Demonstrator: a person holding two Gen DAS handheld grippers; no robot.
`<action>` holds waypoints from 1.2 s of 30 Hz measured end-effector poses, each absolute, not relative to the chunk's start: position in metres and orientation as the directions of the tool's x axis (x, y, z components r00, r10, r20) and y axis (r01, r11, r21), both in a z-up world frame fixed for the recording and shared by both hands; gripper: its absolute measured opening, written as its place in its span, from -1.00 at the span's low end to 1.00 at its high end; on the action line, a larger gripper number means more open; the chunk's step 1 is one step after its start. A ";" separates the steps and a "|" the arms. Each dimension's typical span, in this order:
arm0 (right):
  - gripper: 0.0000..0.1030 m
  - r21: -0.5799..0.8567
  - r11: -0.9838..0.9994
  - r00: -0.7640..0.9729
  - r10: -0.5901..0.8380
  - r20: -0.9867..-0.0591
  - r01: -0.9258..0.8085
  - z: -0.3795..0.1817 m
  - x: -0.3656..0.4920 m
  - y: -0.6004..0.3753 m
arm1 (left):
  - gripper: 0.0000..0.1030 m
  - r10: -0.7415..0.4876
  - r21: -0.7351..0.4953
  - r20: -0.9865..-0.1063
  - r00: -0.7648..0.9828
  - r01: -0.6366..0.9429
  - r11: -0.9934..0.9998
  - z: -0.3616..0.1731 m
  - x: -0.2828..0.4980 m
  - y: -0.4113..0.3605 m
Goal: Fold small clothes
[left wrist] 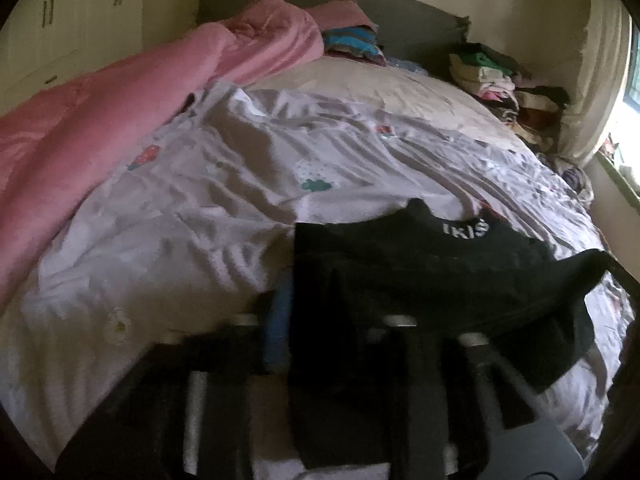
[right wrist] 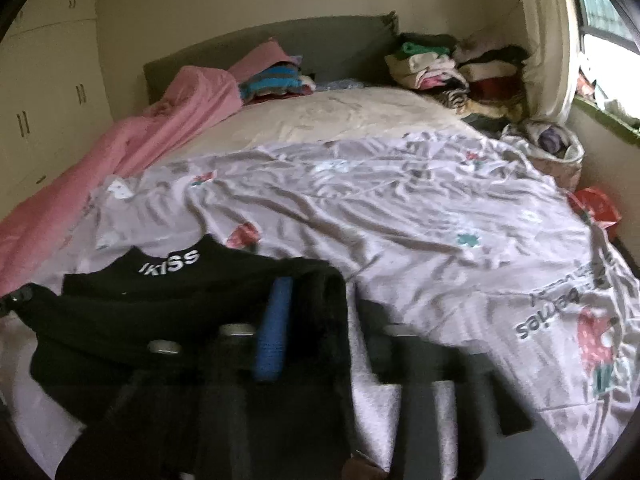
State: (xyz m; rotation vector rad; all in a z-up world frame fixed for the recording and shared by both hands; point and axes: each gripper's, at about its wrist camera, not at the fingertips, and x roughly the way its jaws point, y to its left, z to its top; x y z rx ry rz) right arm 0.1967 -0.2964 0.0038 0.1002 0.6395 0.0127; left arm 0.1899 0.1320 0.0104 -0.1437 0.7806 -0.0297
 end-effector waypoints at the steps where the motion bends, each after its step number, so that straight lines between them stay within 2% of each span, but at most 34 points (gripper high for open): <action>1: -0.09 0.099 0.995 0.805 0.041 -0.591 0.021 0.005 0.195 -0.297 | -0.17 -0.081 -0.150 -0.693 0.716 -0.033 0.988 0.011 0.188 0.134; 5: -0.09 0.077 0.997 0.817 0.040 -0.575 0.005 0.009 0.185 -0.296 | 0.10 -0.080 -0.159 -0.658 0.749 -0.034 0.987 0.020 0.178 0.135; 11: -0.11 -0.006 0.996 0.829 0.072 -0.555 -0.090 0.015 0.161 -0.275 | 0.10 -0.121 -0.140 -0.630 0.767 0.041 0.989 0.026 0.157 0.113; 12: -0.17 -0.014 0.993 0.824 0.090 -0.560 -0.118 0.014 0.158 -0.270 | 0.07 -0.131 -0.137 -0.634 0.762 0.056 0.989 0.024 0.155 0.108; 13: -0.35 -0.020 0.989 0.815 0.111 -0.568 -0.148 0.012 0.155 -0.264 | -0.12 -0.139 -0.133 -0.643 0.753 0.069 0.989 0.020 0.153 0.103; 14: -0.43 -0.023 0.986 0.808 0.124 -0.576 -0.168 0.011 0.153 -0.260 | -0.37 -0.150 -0.133 -0.655 0.741 0.082 0.988 0.015 0.153 0.098; 17: -0.53 -0.008 0.973 0.768 0.176 -0.615 -0.230 0.003 0.150 -0.245 | -0.67 -0.177 -0.126 -0.700 0.692 0.124 0.984 -0.004 0.155 0.084; 22: -0.56 -0.031 0.955 0.707 0.195 -0.680 -0.294 -0.020 0.154 -0.220 | -0.68 -0.135 -0.078 -0.745 0.654 0.115 0.990 -0.029 0.165 0.076; 27: -0.56 -0.071 0.966 0.643 0.110 -0.758 -0.249 -0.051 0.177 -0.211 | -0.67 -0.095 -0.058 -0.762 0.640 0.078 0.995 -0.044 0.181 0.082; 36: -0.56 -0.064 0.977 0.652 0.086 -0.753 -0.202 -0.061 0.226 -0.208 | -0.65 -0.083 -0.065 -0.761 0.644 0.052 0.997 -0.049 0.213 0.085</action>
